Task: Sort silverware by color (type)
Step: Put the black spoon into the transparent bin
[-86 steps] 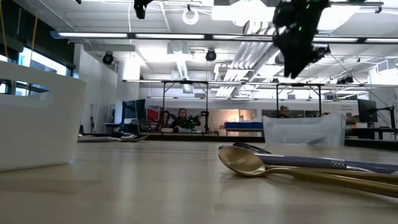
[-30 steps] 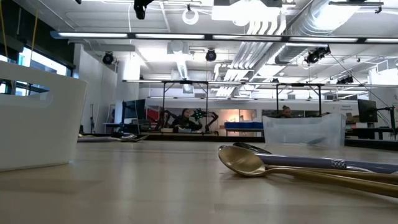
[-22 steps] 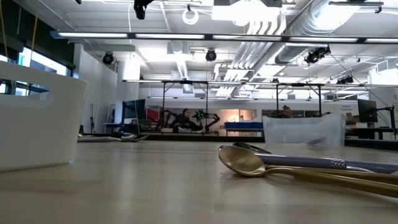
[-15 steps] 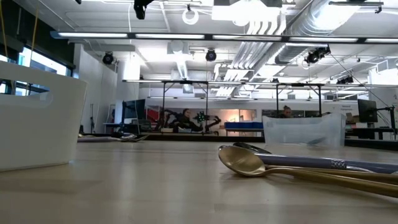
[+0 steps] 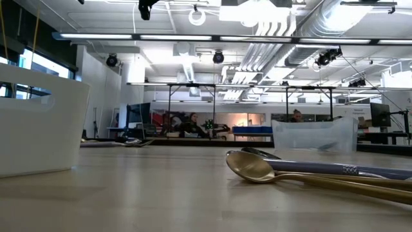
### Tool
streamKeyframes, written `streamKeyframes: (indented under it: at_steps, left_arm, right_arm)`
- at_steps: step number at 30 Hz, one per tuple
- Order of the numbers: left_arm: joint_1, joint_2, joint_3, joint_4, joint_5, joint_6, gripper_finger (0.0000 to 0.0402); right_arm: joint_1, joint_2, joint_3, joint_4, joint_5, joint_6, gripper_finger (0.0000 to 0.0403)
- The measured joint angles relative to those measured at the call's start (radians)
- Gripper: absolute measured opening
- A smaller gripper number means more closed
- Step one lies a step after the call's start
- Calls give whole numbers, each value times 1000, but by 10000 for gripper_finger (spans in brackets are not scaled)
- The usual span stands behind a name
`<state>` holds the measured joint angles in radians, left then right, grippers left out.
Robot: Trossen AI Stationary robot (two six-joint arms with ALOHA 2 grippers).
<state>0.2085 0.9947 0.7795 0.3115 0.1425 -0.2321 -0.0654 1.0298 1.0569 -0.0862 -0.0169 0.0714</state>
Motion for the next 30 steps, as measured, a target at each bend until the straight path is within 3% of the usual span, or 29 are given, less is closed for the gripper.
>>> streamKeyframes:
  at_steps: [18,24,27,30]
  left_arm:
    - [0,0,0,-1,0,0,168]
    - [0,0,0,-8,-68,-55,168]
    - [5,10,13,-82,-169,-156,168]
    - [49,40,95,-314,-182,-183,168]
  right_arm:
    - [0,0,0,-7,-26,-9,0]
    - [0,2,0,-7,-26,-9,0]
    - [0,7,0,-9,-25,-9,0]
    - [0,20,0,-9,-25,-10,0]
